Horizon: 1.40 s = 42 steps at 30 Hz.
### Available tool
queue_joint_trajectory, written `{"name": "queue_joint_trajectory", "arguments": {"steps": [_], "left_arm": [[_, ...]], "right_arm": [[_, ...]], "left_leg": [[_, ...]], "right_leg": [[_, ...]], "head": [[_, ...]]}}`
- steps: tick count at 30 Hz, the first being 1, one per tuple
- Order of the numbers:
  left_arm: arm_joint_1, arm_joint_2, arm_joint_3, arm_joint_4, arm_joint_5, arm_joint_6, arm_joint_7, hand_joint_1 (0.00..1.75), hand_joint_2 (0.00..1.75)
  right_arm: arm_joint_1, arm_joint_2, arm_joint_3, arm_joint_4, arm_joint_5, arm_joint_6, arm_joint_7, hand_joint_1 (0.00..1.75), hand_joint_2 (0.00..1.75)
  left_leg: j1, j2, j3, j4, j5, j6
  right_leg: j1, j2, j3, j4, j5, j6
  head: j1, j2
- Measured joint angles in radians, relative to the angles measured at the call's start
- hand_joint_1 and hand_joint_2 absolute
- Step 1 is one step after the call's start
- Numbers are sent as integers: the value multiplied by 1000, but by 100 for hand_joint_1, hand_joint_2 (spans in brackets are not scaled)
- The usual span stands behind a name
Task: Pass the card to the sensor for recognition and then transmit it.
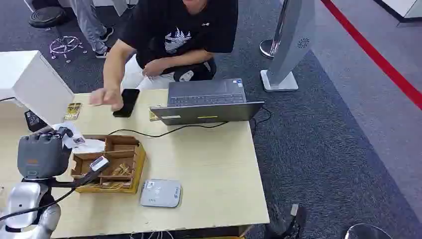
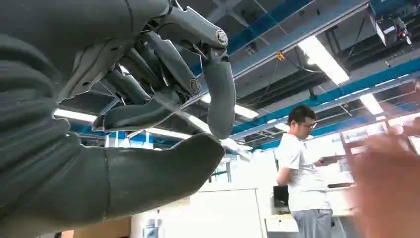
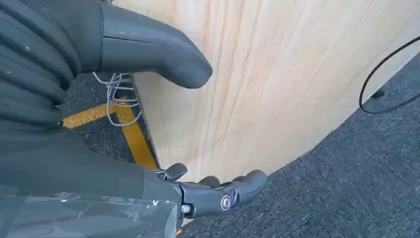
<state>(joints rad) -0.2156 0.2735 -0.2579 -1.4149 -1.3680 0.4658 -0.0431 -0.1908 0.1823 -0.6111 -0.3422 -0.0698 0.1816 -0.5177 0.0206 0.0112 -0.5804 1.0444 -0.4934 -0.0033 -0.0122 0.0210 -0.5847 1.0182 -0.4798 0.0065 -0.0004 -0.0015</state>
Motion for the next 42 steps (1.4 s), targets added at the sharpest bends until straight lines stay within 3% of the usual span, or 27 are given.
{"name": "queue_joint_trajectory", "arguments": {"steps": [12, 15, 17, 20, 24, 27, 32, 42], "left_arm": [[9, 5, 0, -16, 10, 3, -3, 175, 175], [27, 2, 0, -41, 28, 14, -26, 175, 175], [46, -9, -4, -70, 63, 12, -79, 175, 175], [85, -32, -79, -135, 48, -33, -138, 175, 175], [126, -58, -223, -156, 17, -51, -124, 175, 175], [135, -66, -284, -156, 12, -51, -108, 175, 175], [142, -71, -331, -156, 11, -51, -106, 175, 175], [143, -76, -350, -156, 20, -60, -106, 175, 175]], "right_arm": [[4, 0, 10, -5, -8, 0, 0, 0, 175], [7, 0, 14, -7, -19, -1, 0, 0, 175], [8, 0, 15, -8, -27, -1, -4, 0, 175], [13, 0, 17, -10, -40, -1, -12, 0, 175], [17, 0, 24, -14, -55, -1, -18, 0, 175], [21, 0, 30, -18, -55, -2, -19, 0, 175], [22, 0, 33, -21, -55, -2, -19, 0, 175], [24, 0, 33, -23, -56, -3, -21, 0, 175]], "left_leg": [[0, 0, 0, 0, 0, 0], [0, 0, 0, 0, 0, 0], [0, 0, 0, 0, 0, 0], [0, -1, 0, 0, 0, 0], [-1, 0, -1, 0, -1, -1], [-1, -1, 0, 0, -1, -1], [0, -1, 0, 0, -1, -1], [0, -1, 0, 0, -1, -1]], "right_leg": [[0, 0, 0, 1, 0, 0], [0, 0, 0, 1, 0, 0], [0, 0, -1, 1, 0, 0], [0, -1, 0, 0, 0, 0], [-1, -1, 0, -1, 0, 0], [-1, -1, 0, -1, 0, 0], [0, -1, 0, 0, 0, 0], [0, -1, 0, 0, 0, 0]], "head": [[0, 0], [0, 0], [0, 0], [0, 0], [0, 0], [0, 0], [0, 0], [0, 0]]}}
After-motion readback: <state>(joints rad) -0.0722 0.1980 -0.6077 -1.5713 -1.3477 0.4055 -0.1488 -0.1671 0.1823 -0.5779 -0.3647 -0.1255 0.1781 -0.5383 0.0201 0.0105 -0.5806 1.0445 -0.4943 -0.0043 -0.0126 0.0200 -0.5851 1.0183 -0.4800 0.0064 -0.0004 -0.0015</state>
